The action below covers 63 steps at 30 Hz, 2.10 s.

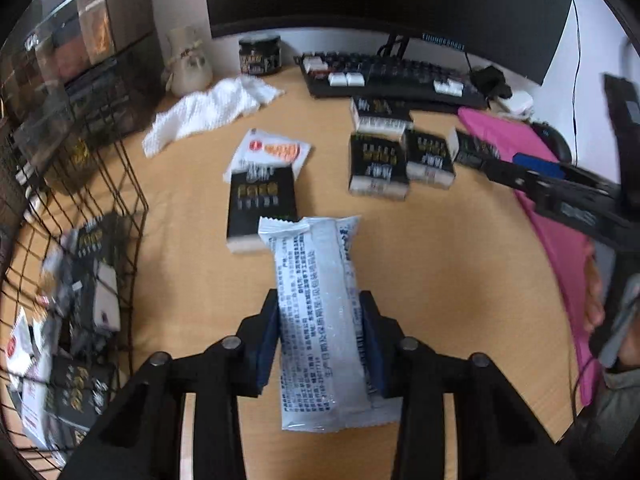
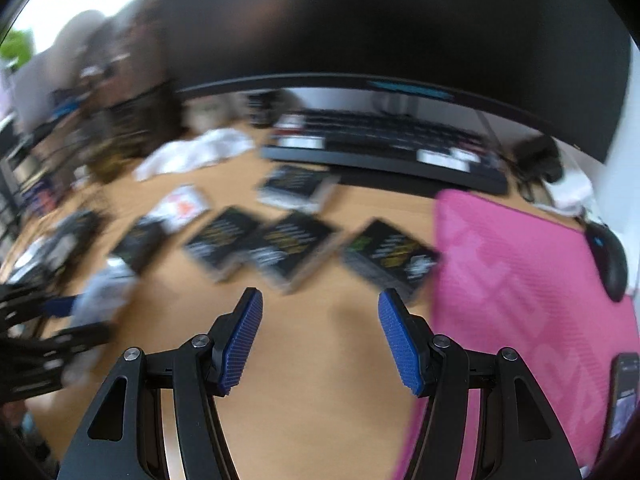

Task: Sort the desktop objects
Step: 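Grasp a white snack packet with the left gripper while the right approaches a Face pack, then grasp the black Face pack with the right gripper while the left holds the snack packet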

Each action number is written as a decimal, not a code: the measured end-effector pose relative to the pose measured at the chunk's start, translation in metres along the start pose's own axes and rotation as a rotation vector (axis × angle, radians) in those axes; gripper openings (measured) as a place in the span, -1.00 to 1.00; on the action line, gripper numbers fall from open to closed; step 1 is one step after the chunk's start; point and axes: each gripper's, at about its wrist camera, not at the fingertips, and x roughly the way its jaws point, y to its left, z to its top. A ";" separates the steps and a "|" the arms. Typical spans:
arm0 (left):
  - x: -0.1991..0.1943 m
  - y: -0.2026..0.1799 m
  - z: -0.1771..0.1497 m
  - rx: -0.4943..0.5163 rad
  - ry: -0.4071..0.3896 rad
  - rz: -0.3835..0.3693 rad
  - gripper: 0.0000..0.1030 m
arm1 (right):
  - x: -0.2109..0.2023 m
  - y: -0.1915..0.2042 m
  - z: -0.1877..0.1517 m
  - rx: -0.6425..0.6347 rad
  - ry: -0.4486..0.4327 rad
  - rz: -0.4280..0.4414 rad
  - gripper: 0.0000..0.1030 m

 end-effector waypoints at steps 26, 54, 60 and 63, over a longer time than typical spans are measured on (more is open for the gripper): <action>0.020 -0.004 0.029 0.018 0.003 0.003 -0.19 | 0.012 0.003 -0.017 0.013 0.146 0.108 0.17; 0.000 -0.018 0.003 0.068 0.011 0.006 -0.19 | -0.063 0.024 -0.073 -0.152 0.133 0.099 0.17; 0.001 -0.014 0.003 0.062 0.011 0.004 -0.19 | -0.060 0.019 -0.069 -0.065 0.111 0.053 0.17; 0.001 -0.014 0.003 0.061 0.013 0.004 -0.19 | -0.050 0.027 -0.070 -0.064 0.140 0.103 0.17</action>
